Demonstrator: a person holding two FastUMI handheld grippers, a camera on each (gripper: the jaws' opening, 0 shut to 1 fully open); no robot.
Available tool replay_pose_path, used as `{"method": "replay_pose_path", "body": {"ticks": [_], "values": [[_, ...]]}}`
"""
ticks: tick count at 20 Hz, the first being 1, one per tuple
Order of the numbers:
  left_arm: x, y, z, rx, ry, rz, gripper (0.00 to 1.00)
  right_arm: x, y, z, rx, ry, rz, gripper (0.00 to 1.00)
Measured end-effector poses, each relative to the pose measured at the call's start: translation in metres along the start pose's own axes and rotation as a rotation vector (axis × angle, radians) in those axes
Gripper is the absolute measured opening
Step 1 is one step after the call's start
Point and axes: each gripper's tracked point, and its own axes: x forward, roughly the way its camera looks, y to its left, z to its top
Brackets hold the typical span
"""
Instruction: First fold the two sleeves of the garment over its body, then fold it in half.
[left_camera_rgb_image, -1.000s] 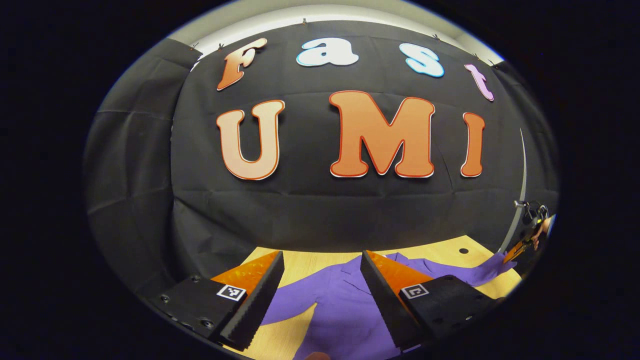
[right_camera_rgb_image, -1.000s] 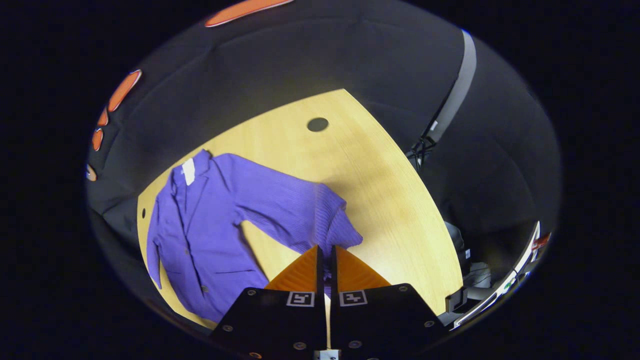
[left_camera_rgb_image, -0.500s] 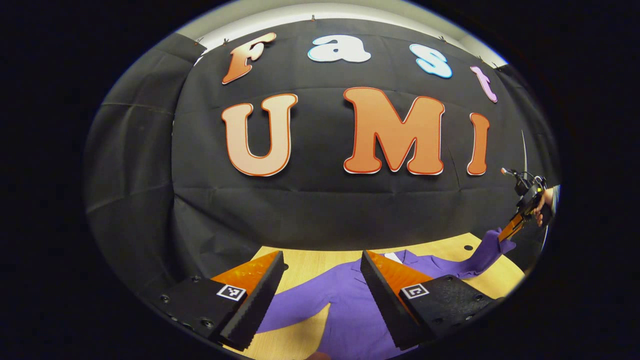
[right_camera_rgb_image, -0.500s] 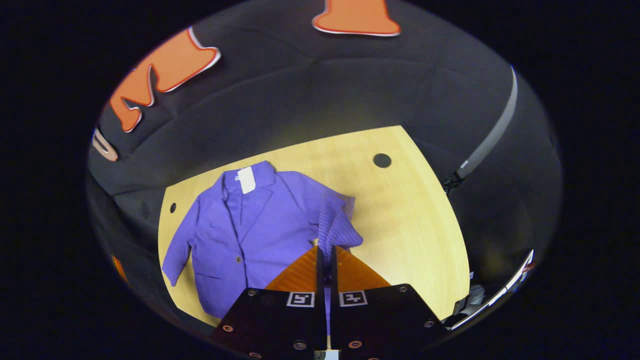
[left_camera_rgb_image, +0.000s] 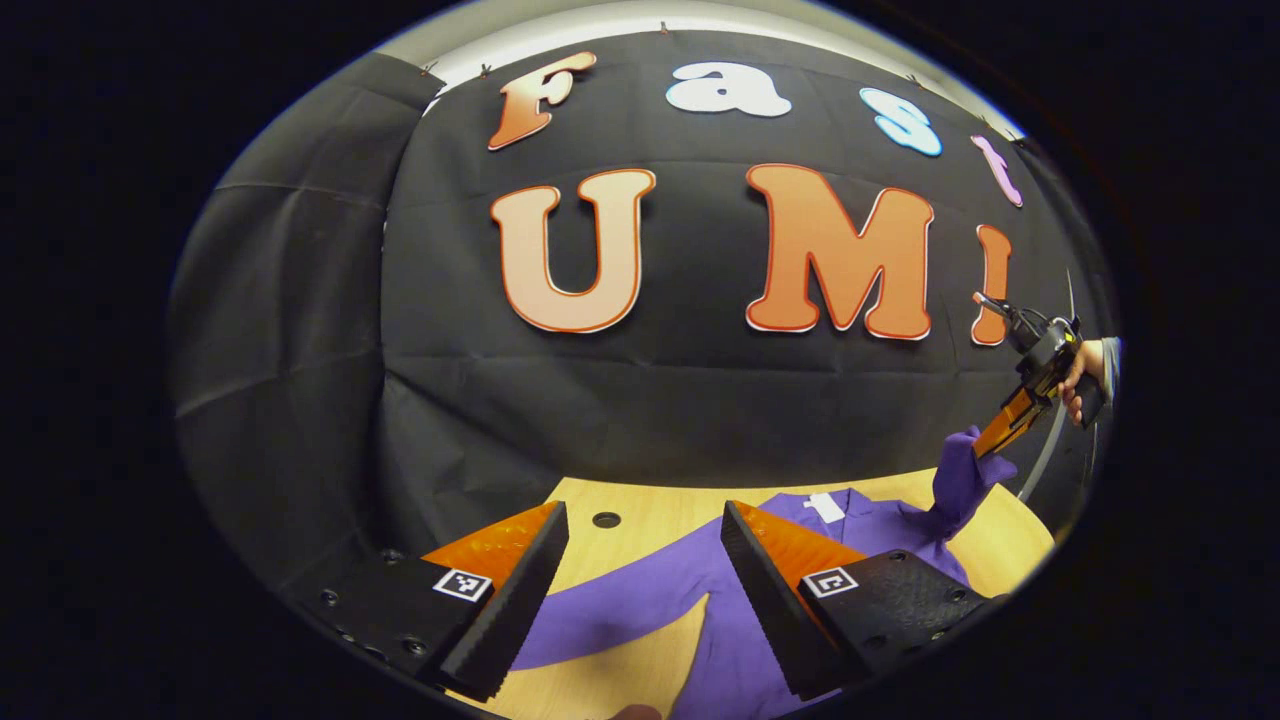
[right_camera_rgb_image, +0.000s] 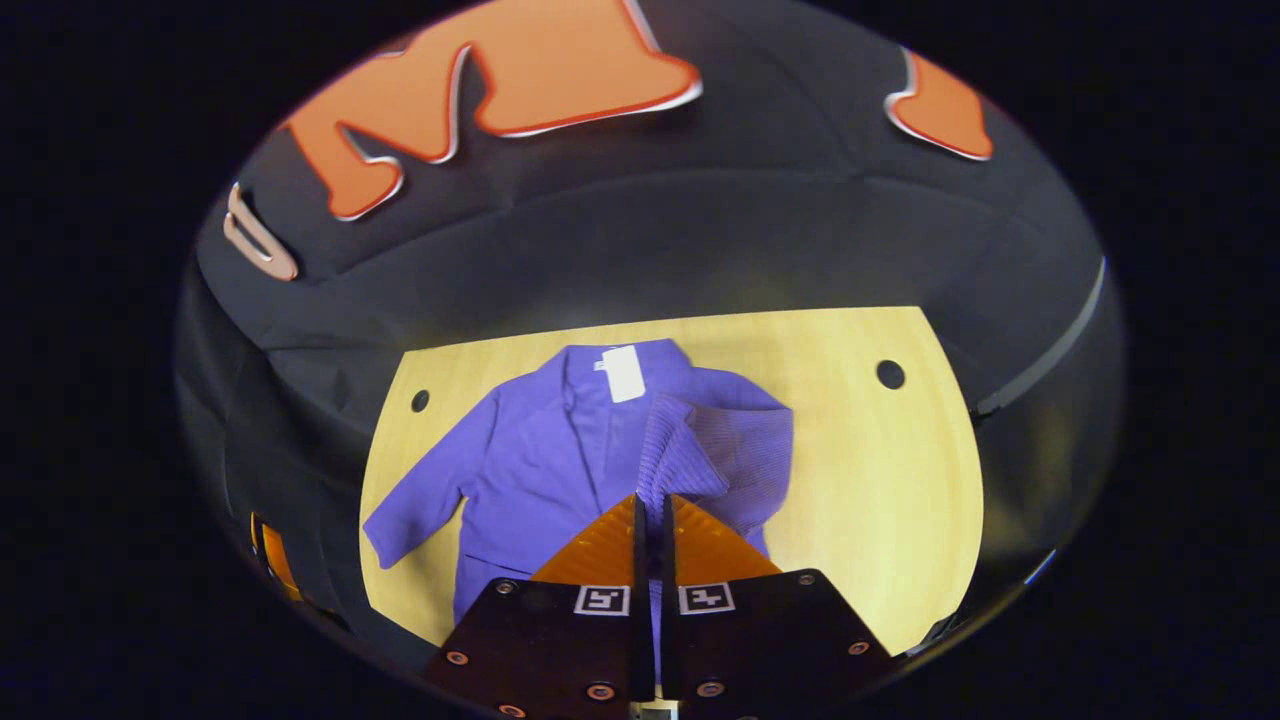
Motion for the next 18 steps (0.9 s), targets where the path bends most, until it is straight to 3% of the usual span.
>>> {"method": "replay_pose_path", "body": {"ticks": [10, 13, 14, 15, 16, 18], "values": [[-0.002, 0.062, -0.029, -0.025, 0.064, 0.101, 0.96, 0.049, 0.131, -0.011, -0.114, 0.062, 0.127, 0.04], [-0.001, 0.075, -0.041, -0.038, 0.101, 0.123, 0.97, 0.046, 0.167, -0.020, -0.129, 0.067, 0.234, 0.14], [0.001, 0.078, -0.045, -0.039, 0.110, 0.132, 0.97, 0.043, 0.171, -0.022, -0.143, 0.062, 0.253, 0.22], [0.003, 0.080, -0.049, -0.038, 0.118, 0.138, 0.97, 0.039, 0.172, -0.020, -0.155, 0.050, 0.258, 0.14], [0.005, 0.082, -0.050, -0.036, 0.122, 0.144, 0.97, 0.035, 0.170, -0.017, -0.161, 0.030, 0.261, 0.31], [0.009, 0.084, -0.050, -0.026, 0.127, 0.151, 0.97, 0.022, 0.158, -0.007, -0.162, -0.027, 0.255, 0.37]]}}
